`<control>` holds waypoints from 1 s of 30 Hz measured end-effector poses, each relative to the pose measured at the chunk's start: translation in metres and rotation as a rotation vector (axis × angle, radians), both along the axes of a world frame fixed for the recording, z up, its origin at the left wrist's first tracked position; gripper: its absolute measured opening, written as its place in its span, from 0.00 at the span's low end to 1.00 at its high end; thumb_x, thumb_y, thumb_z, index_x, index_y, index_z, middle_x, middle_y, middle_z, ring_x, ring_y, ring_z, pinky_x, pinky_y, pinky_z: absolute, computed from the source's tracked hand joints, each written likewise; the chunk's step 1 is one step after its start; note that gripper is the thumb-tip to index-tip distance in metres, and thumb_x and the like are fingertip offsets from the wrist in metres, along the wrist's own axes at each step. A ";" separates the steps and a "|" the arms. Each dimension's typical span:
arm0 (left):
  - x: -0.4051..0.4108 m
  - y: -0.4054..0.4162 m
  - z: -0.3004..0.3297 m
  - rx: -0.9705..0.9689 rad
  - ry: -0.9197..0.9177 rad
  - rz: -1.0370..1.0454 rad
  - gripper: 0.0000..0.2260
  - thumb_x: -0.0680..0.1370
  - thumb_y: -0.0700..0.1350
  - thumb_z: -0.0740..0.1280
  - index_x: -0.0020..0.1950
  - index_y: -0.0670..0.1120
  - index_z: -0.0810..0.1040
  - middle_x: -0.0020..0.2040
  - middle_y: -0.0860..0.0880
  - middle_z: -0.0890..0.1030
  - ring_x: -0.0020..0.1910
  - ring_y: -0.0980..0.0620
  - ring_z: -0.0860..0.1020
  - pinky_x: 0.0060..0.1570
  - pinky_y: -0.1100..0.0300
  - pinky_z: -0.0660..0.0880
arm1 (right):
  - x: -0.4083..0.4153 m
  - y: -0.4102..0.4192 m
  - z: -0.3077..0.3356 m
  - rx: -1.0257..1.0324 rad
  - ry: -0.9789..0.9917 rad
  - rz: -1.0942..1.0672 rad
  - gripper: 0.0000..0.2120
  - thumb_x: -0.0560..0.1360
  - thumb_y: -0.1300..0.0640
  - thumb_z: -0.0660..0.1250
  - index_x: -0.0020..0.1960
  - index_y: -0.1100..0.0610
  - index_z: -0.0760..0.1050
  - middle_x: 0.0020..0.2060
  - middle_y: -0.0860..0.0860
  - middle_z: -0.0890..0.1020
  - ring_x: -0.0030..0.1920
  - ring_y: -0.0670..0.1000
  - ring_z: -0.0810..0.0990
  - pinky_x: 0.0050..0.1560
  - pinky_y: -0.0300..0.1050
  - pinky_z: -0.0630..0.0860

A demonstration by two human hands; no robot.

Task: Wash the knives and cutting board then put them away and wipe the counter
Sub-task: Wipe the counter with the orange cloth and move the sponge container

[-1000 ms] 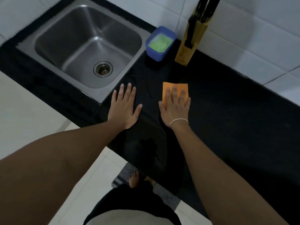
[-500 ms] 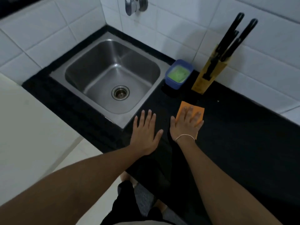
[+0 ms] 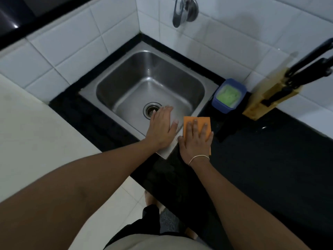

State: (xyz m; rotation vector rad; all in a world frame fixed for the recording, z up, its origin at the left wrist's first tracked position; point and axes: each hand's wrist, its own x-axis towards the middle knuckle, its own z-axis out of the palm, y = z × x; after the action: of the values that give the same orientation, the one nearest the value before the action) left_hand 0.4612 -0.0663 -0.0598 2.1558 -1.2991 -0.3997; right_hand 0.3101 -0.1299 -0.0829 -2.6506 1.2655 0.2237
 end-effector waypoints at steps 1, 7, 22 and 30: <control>0.004 0.000 0.000 -0.003 0.001 -0.005 0.29 0.83 0.58 0.50 0.78 0.41 0.63 0.75 0.41 0.70 0.76 0.42 0.65 0.76 0.38 0.57 | 0.002 -0.002 0.000 -0.006 -0.003 0.014 0.34 0.82 0.38 0.42 0.82 0.54 0.50 0.82 0.54 0.51 0.79 0.67 0.44 0.75 0.72 0.43; 0.028 0.003 0.001 -0.007 0.032 0.001 0.29 0.83 0.57 0.52 0.76 0.39 0.67 0.69 0.40 0.75 0.70 0.42 0.71 0.72 0.39 0.65 | 0.015 -0.014 0.006 -0.024 -0.079 0.189 0.27 0.82 0.42 0.43 0.73 0.50 0.69 0.79 0.48 0.61 0.80 0.63 0.47 0.75 0.71 0.46; 0.053 -0.011 0.044 0.155 0.541 0.104 0.23 0.83 0.45 0.62 0.77 0.44 0.60 0.54 0.43 0.78 0.53 0.44 0.79 0.54 0.52 0.75 | 0.073 -0.029 0.056 0.185 -0.048 0.228 0.16 0.85 0.46 0.49 0.48 0.52 0.71 0.45 0.53 0.81 0.51 0.59 0.79 0.53 0.52 0.66; 0.084 -0.038 0.108 0.194 0.880 0.129 0.13 0.84 0.51 0.59 0.56 0.44 0.76 0.52 0.41 0.81 0.48 0.43 0.81 0.48 0.50 0.78 | 0.126 -0.055 0.131 0.198 -0.177 0.194 0.16 0.80 0.41 0.58 0.54 0.53 0.62 0.48 0.56 0.80 0.47 0.60 0.80 0.47 0.53 0.72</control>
State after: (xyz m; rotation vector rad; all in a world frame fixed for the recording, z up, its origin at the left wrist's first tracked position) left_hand 0.5455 -0.1039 0.0487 1.8197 -0.6299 -1.2784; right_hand 0.4364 -0.1851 0.0480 -2.5559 0.8845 0.1310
